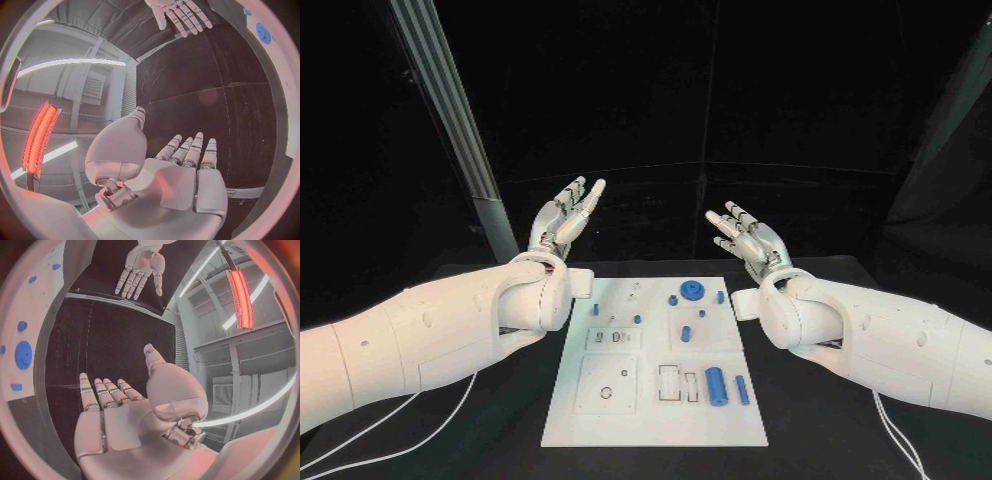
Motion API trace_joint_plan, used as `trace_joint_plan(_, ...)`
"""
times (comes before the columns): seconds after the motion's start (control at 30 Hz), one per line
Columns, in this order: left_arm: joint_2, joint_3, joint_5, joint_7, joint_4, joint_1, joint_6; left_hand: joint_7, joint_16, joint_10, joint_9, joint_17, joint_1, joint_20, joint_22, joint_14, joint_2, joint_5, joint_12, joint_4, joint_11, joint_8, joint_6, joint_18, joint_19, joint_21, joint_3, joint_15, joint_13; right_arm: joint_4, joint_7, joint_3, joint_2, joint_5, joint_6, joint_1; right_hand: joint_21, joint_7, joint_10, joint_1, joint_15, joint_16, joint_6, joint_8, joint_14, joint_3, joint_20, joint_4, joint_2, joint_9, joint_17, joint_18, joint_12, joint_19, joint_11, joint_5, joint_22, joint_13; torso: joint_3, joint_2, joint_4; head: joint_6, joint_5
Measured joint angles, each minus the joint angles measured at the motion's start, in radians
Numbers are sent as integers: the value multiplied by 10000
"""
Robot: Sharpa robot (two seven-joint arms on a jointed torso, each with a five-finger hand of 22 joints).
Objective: Assemble the parts on the task board
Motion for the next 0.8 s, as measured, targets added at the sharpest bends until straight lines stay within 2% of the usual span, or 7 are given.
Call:
trace_joint_plan(0.2, 3, -7, 57, 214, -19, 2, 293, 11, 38, 32, 2, 2, 143, 34, 2, 29, 30, 5, 0, 45, 32, 0, 12, 47, 21, 0, 11, 1, 0, -504, -253, 90, 178, -831, 1385, 46, 86, 22, 447, 633, 194, 81, 430, 77, 466, 69, 127, -307, 63, 58, 58, 19, 89, 249, 216, 58, 55, 66, -1, -4, -1, 0, 0)
trace_joint_plan(0.3, 3, -7, 67, 257, -20, 1, 356, 11, 38, 32, 2, 16, 142, 35, 2, 65, 31, 5, 0, 45, 104, 0, 12, 47, 21, 0, 11, 36, 0, -600, -332, 108, 210, -1064, 1766, 55, 268, 47, 1096, 1010, 249, 238, 935, 200, 1269, 125, 111, -527, 76, 113, 138, 173, 213, 873, 289, 58, 150, 121, -1, -3, -1, 0, 0)
trace_joint_plan(0.43, -279, -7, 74, 334, 10, -6, 492, 26, 195, 304, 49, 105, 327, 80, 38, 624, 215, 5, 71, 45, 325, 84, 334, 50, 91, 78, 11, 157, 52, -825, -276, 111, 78, -1608, 1950, 59, 733, 149, 3036, 1655, 211, 656, 2409, 498, 3363, 246, 102, -920, 74, 280, 288, 567, 565, 2392, 321, -18, 357, 274, -7, 11, -2, -90, -9)
trace_joint_plan(0.53, -549, -7, 95, 415, -16, -6, 556, 86, 685, 1617, 182, 367, 743, 134, 247, 2350, 372, 5, 362, 45, 608, 334, 1435, 46, 898, 440, 11, 362, 202, -978, -156, 111, -110, -2082, 1862, 68, 1089, 257, 4671, 2084, 64, 955, 3783, 770, 4952, 337, 96, -1209, 73, 404, 362, 786, 869, 3436, 231, -89, 480, 369, -12, 59, -2, -117, -13)
trace_joint_plan(0.6, -598, -9, 106, 478, 61, -6, 619, 159, 1137, 2973, 285, 581, 967, 146, 512, 3921, 483, 5, 665, 45, 816, 553, 2404, -167, 2046, 946, 11, 529, 336, -995, -90, 111, -122, -2415, 1805, 81, 1284, 328, 5532, 2300, -44, 1085, 4618, 905, 5809, 395, 74, -1375, 82, 455, 392, 956, 997, 4007, 152, -90, 527, 391, -16, 106, -1, -118, -21)
trace_joint_plan(0.7, -705, -12, 108, 553, 236, -6, 715, 300, 1539, 5715, 411, 700, 1384, 137, 1060, 5413, 563, 5, 1214, 14, 731, 871, 4025, -196, 4795, 2122, -81, 395, 511, -1038, -41, 110, -119, -2857, 1760, 140, 1515, 473, 6497, 2496, -198, 1163, 5644, 1008, 6818, 457, 6, -1599, 99, 491, 407, 1019, 1054, 4691, 40, -148, 565, 397, -17, 175, 15, -101, -23)
trace_joint_plan(0.8, -892, -12, 106, 612, 394, 11, 810, 503, 1786, 7033, 485, 752, 1719, 82, 1220, 6485, 620, 5, 1416, -31, 541, 1106, 5501, 54, 6129, 2644, -201, 134, 513, -1099, -21, 110, -125, -3386, 1717, 271, 1712, 606, 7250, 2614, -353, 1223, 6480, 1042, 7653, 538, -93, -1770, 112, 503, 421, 1172, 1054, 5284, -72, -148, 580, 410, -15, 266, 31, -63, -23)
